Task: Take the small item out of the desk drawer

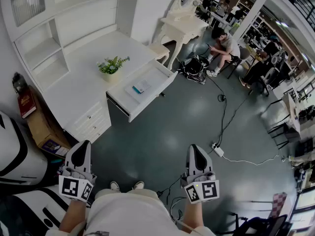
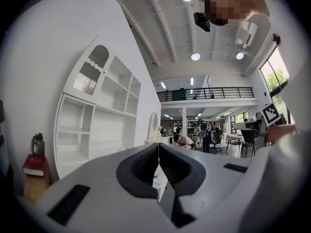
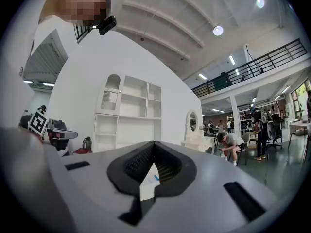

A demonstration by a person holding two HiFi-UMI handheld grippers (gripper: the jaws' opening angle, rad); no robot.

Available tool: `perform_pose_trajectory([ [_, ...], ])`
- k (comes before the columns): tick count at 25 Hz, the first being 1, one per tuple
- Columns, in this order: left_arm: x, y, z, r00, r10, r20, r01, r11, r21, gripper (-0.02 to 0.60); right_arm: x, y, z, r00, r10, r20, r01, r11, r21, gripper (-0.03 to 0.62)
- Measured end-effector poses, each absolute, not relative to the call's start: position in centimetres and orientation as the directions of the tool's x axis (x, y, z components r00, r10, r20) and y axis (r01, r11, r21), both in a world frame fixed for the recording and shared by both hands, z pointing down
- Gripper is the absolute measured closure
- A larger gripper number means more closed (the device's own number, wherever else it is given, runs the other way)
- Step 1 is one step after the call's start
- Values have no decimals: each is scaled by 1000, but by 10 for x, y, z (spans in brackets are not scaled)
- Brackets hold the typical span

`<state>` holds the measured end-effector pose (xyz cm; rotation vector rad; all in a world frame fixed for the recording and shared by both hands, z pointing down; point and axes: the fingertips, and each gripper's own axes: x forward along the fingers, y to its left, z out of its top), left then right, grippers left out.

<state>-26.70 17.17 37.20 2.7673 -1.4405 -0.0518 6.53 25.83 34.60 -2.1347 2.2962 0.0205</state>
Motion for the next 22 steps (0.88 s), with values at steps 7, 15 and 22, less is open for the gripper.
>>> perform_pose_trajectory([
  [7,-262,174,369,576,-817,-22,-817,-576,33,565,70,262,344,-68,-998,-17,-998,68,4,585],
  [15,-263,174,369,571,-821,-20,-820,-571,32,565,64,260,349,-98,-995,0,-995,98,-8,585],
  [22,-264,174,366,550,-833,-58,-833,-552,36,563,57,257,354,-199,-980,-24,-975,200,-96,585],
])
